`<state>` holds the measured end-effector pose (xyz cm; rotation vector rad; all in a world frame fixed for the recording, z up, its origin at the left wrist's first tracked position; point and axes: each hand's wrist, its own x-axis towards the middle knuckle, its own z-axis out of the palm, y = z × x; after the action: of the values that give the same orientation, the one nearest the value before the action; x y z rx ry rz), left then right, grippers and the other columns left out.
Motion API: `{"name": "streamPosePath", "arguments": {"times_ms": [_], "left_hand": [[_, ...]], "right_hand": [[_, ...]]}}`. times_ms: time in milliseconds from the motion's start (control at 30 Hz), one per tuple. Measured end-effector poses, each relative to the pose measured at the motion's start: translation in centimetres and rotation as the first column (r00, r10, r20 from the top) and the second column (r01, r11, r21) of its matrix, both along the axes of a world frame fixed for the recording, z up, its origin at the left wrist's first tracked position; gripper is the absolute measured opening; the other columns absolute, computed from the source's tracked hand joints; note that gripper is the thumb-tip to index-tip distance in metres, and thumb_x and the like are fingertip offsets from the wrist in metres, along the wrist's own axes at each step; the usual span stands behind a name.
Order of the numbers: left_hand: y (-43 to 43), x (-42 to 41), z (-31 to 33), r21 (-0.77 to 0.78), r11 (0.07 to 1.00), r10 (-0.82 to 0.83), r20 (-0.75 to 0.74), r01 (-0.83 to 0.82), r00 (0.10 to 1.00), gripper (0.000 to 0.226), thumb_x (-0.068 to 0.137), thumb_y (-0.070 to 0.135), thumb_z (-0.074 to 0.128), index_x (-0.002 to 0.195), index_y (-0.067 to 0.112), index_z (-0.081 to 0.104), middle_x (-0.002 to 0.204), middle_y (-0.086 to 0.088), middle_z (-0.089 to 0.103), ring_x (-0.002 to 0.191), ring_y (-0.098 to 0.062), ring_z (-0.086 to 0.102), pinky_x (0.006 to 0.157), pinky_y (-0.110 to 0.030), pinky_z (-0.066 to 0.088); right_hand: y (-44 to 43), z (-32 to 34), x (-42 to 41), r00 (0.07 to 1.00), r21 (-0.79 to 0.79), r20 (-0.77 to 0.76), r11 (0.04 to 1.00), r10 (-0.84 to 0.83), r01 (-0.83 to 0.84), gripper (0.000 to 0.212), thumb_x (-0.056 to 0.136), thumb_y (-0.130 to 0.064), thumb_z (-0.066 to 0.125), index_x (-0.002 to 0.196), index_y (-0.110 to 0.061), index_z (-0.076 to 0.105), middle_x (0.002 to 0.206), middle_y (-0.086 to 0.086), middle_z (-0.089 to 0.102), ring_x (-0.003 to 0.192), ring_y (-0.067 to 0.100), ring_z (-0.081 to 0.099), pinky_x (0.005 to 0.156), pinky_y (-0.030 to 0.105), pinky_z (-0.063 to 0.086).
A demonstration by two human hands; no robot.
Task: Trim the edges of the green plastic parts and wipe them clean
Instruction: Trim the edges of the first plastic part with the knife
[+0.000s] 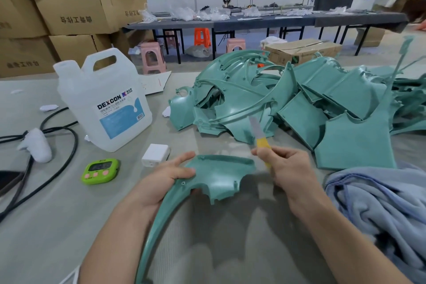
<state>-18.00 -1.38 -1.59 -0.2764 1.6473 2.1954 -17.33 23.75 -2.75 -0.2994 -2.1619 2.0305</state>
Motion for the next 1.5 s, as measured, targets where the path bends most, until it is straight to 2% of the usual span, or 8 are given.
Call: {"name": "streamPosePath", "arguments": {"times_ms": [133, 233, 333, 500, 933, 1067, 1233, 1500], "left_hand": [[-0.7, -0.7, 0.0, 0.053, 0.996, 0.065, 0.06, -0.068, 0.996, 0.034, 0.094, -0.003, 0.052, 0.121, 0.007, 0.07, 0.117, -0.015, 0.074, 0.081, -0.025, 0.073, 0.059, -0.028, 0.063], [-1.1, -1.0, -0.6, 0.068, 0.992, 0.102, 0.056, -0.106, 0.993, 0.023, 0.094, 0.003, 0.059, 0.107, 0.004, 0.077, 0.11, -0.017, 0.075, 0.074, -0.024, 0.07, 0.053, -0.025, 0.061], [-1.2, -1.2, -0.8, 0.035, 0.994, 0.101, 0.044, -0.103, 0.994, 0.02, 0.091, 0.003, 0.061, 0.1, 0.005, 0.079, 0.107, -0.02, 0.075, 0.071, -0.024, 0.067, 0.057, -0.026, 0.062], [-1.3, -1.4, -1.0, 0.022, 0.991, 0.128, 0.029, -0.128, 0.991, 0.019, 0.093, 0.002, 0.061, 0.1, 0.004, 0.078, 0.095, -0.021, 0.074, 0.052, -0.018, 0.062, 0.045, -0.022, 0.055], [-1.3, -1.2, -0.5, -0.001, 0.989, 0.15, 0.027, -0.15, 0.988, 0.019, 0.094, 0.001, 0.06, 0.086, 0.006, 0.076, 0.075, -0.019, 0.071, 0.039, -0.016, 0.058, 0.04, -0.019, 0.051], [-1.5, -1.1, -0.6, 0.011, 0.993, 0.118, 0.017, -0.118, 0.993, 0.017, 0.093, 0.003, 0.06, 0.092, 0.006, 0.077, 0.083, -0.02, 0.069, 0.047, -0.017, 0.057, 0.042, -0.02, 0.053], [-1.7, -1.0, -0.7, 0.011, 0.993, 0.12, 0.009, -0.12, 0.993, 0.03, 0.093, 0.003, 0.06, 0.071, 0.009, 0.08, 0.087, -0.024, 0.059, 0.052, -0.023, 0.054, 0.044, -0.019, 0.053], [-1.5, -1.1, -0.5, 0.005, 0.983, 0.184, 0.031, -0.184, 0.982, 0.016, 0.093, 0.003, 0.06, 0.086, 0.006, 0.073, 0.084, -0.024, 0.062, 0.053, -0.023, 0.057, 0.046, -0.022, 0.054]], "right_hand": [[2.3, -0.2, -0.5, 0.986, 0.315, -0.127, 0.939, -0.104, 0.14, 0.015, 0.091, -0.041, 0.073, 0.077, -0.042, 0.078, 0.048, -0.004, 0.056, 0.042, 0.013, 0.037, 0.048, 0.03, 0.034], [2.1, -0.4, -0.3, 0.991, 0.585, -0.107, 0.801, -0.081, 0.129, 0.026, 0.09, -0.043, 0.073, 0.066, -0.033, 0.072, 0.06, -0.011, 0.066, 0.056, 0.014, 0.056, 0.048, 0.034, 0.046], [0.9, -0.7, -0.1, 0.998, 0.718, -0.059, 0.694, -0.009, 0.049, 0.028, 0.092, -0.044, 0.069, 0.071, -0.024, 0.069, 0.054, -0.013, 0.058, 0.049, 0.007, 0.049, 0.043, 0.026, 0.033], [0.0, -0.9, 0.0, 0.996, 0.736, 0.045, 0.672, 0.073, -0.083, 0.026, 0.095, -0.045, 0.066, 0.072, -0.033, 0.069, 0.054, -0.009, 0.059, 0.049, 0.009, 0.051, 0.045, 0.025, 0.037], [2.1, -0.1, 0.0, 0.969, 0.596, -0.053, 0.786, 0.24, -0.162, 0.007, 0.089, -0.037, 0.077, 0.083, -0.04, 0.078, 0.049, -0.003, 0.053, 0.041, 0.006, 0.035, 0.041, 0.019, 0.03], [2.4, -0.7, -0.6, 0.99, 0.588, -0.025, 0.803, 0.139, -0.098, 0.009, 0.086, -0.038, 0.078, 0.081, -0.031, 0.078, 0.046, -0.009, 0.051, 0.04, 0.006, 0.037, 0.04, 0.018, 0.032], [2.8, -1.0, -1.0, 0.997, 0.62, -0.019, 0.783, 0.071, -0.044, 0.011, 0.085, -0.041, 0.077, 0.088, -0.031, 0.077, 0.047, -0.01, 0.053, 0.042, 0.006, 0.04, 0.046, 0.026, 0.037], [1.0, -0.7, 0.0, 0.966, 0.654, -0.049, 0.739, 0.254, -0.161, 0.012, 0.09, -0.043, 0.073, 0.085, -0.032, 0.076, 0.045, -0.008, 0.042, 0.041, 0.009, 0.033, 0.04, 0.021, 0.027]]}}
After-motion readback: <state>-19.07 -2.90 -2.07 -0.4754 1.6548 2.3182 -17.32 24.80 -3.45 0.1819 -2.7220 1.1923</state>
